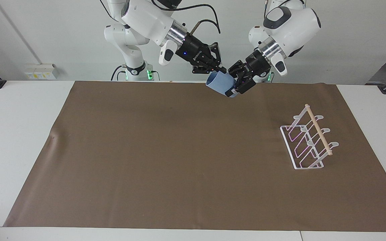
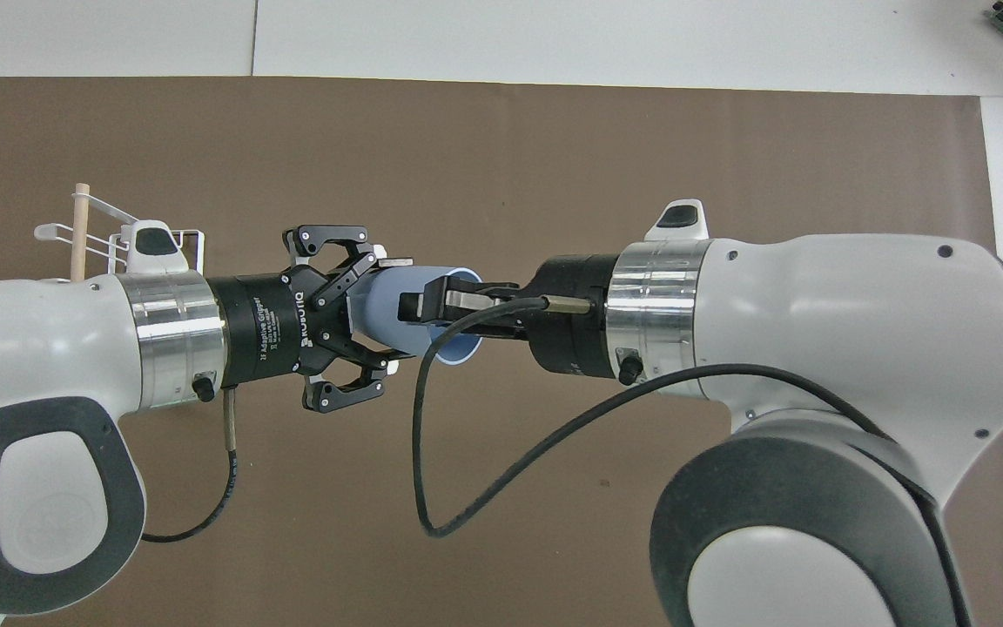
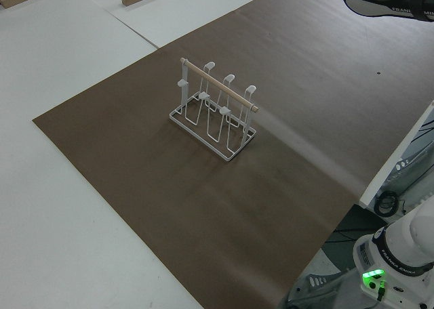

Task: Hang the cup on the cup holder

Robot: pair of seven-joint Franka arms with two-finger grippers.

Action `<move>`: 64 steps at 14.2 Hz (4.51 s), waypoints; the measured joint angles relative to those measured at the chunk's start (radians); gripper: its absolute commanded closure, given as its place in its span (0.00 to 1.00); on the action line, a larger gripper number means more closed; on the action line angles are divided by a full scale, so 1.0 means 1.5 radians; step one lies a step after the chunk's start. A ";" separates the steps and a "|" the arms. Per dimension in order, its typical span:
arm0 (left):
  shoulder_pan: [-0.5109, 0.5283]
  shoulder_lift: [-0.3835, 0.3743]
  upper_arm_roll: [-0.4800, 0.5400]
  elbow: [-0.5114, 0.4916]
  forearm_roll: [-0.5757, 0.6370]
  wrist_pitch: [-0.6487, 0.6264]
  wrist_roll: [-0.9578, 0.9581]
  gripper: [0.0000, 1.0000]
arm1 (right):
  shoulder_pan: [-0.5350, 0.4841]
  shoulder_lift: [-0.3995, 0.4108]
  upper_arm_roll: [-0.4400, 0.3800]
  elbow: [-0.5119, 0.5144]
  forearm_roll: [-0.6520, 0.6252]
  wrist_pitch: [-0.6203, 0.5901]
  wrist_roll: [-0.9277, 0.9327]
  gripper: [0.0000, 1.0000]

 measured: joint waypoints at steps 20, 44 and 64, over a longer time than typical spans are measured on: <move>0.107 0.001 0.004 -0.013 0.252 -0.027 0.068 1.00 | -0.011 0.000 -0.009 -0.012 -0.062 0.001 -0.002 0.00; 0.164 0.135 0.007 0.144 0.959 0.029 0.317 1.00 | -0.018 0.026 -0.174 0.138 -0.534 -0.343 -0.192 0.00; 0.232 0.187 0.007 0.046 1.021 0.199 0.337 1.00 | -0.018 -0.005 -0.339 0.026 -0.685 -0.389 -0.192 0.00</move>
